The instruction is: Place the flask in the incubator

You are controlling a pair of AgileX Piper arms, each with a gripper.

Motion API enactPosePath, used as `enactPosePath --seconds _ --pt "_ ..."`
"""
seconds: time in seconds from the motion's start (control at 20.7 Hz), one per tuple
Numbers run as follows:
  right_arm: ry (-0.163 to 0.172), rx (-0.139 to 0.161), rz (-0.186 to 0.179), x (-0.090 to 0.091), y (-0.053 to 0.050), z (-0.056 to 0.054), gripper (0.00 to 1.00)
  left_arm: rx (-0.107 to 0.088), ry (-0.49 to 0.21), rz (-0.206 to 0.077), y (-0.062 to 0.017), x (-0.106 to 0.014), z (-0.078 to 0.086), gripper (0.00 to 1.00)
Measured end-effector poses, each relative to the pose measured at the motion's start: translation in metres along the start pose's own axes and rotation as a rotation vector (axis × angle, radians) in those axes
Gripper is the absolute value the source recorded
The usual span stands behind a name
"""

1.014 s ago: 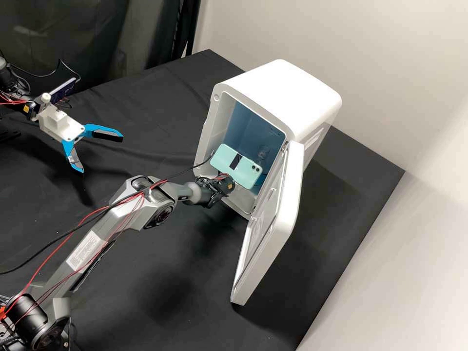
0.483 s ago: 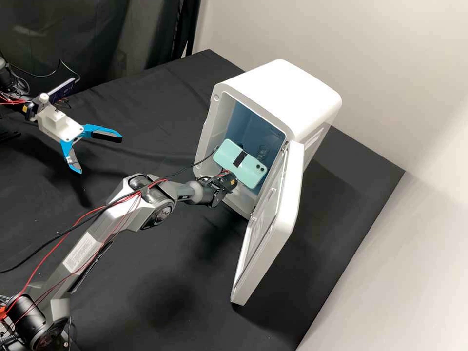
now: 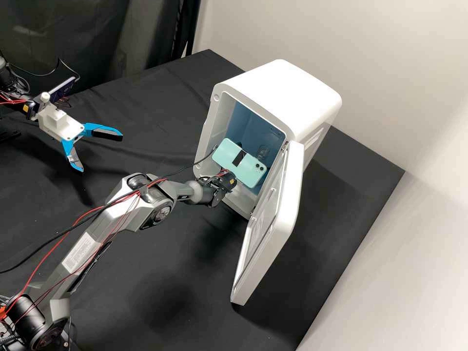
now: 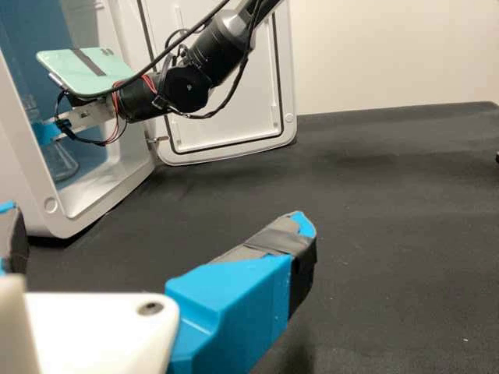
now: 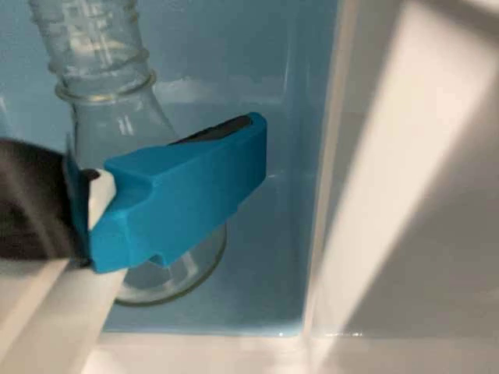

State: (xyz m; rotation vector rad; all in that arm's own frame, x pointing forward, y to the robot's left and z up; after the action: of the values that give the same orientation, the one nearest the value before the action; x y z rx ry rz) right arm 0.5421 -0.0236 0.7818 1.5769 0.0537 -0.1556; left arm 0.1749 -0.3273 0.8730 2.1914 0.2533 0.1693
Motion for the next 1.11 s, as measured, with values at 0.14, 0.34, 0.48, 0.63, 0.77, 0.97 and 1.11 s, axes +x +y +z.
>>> enactPosePath --seconds 0.14,0.34,0.48,0.63,0.77,0.97,1.11 --pt "0.006 0.002 -0.001 -0.003 -0.004 0.003 1.0 0.0 0.001 0.0 0.0 0.0 0.0 1.0" --pt "-0.004 0.019 -0.008 -0.012 -0.006 0.007 1.0 -0.001 0.009 0.001 0.0001 -0.001 -0.002 1.0" --pt "0.016 0.033 0.013 -0.016 0.002 0.002 1.0 -0.001 0.009 0.001 0.0001 -0.001 -0.002 1.0" --pt "0.05 0.027 0.046 -0.025 0.006 -0.003 1.0 -0.002 0.011 0.001 0.0001 -0.001 -0.002 1.0" --pt "0.049 0.025 0.042 -0.051 0.002 -0.001 1.0 -0.007 0.018 -0.002 -0.0011 -0.003 -0.003 1.0" --pt "0.085 0.031 0.073 -0.073 0.006 -0.003 1.0 -0.022 0.013 -0.018 -0.0057 -0.007 0.003 1.0" --pt "0.101 0.038 0.084 -0.093 0.003 -0.002 1.0 -0.025 0.004 -0.025 -0.0074 -0.008 0.007 1.0"
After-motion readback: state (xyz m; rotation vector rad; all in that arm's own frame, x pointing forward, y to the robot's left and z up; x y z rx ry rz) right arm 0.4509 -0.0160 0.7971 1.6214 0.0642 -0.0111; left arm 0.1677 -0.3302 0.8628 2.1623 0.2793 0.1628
